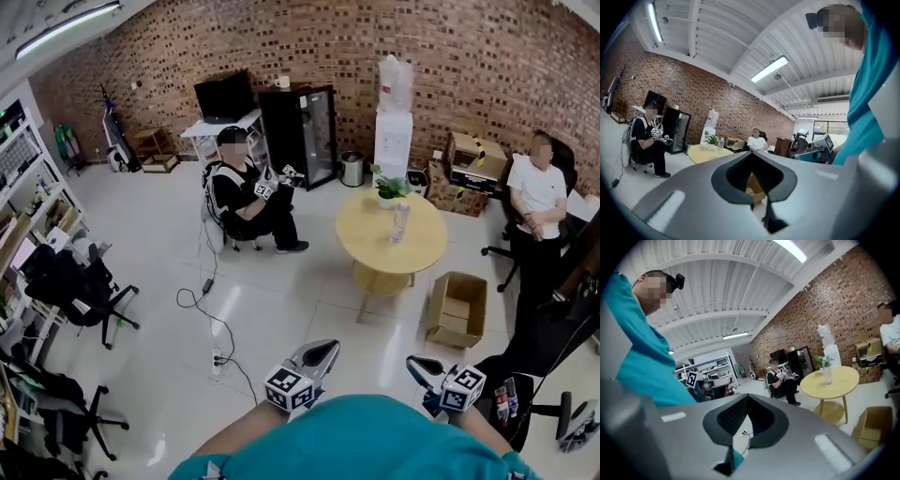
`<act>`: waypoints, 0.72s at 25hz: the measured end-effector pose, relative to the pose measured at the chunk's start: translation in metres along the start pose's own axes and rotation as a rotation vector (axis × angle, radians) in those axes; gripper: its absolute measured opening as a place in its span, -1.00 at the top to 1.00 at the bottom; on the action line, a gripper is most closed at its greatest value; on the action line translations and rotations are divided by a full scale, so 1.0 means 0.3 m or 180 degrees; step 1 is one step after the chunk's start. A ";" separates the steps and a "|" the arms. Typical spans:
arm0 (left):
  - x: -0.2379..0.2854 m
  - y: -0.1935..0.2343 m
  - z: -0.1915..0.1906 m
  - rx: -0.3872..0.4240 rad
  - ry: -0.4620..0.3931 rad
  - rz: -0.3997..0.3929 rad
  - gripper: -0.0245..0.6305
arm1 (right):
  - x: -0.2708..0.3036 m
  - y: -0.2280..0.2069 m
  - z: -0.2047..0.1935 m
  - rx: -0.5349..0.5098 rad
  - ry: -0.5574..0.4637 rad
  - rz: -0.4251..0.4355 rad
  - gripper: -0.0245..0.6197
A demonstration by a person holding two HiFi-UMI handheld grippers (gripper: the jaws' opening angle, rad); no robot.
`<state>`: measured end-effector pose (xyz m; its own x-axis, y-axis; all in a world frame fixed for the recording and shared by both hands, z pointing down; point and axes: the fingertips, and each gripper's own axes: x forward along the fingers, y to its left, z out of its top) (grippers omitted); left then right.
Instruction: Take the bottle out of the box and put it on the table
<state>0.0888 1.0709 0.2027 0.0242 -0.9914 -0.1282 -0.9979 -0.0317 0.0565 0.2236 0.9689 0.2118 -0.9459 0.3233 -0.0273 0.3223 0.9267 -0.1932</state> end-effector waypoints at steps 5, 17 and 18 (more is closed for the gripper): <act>0.020 -0.061 0.003 0.0043 -0.0022 -0.0004 0.92 | -0.067 -0.016 -0.007 -0.0036 0.0025 -0.0015 0.92; 0.037 -0.066 0.024 0.0074 0.0010 -0.0014 0.92 | -0.077 -0.017 0.004 -0.0113 -0.0040 -0.0008 0.92; 0.038 -0.067 0.024 0.0076 0.0012 -0.0019 0.92 | -0.079 -0.016 0.000 -0.0120 -0.0042 -0.0009 0.92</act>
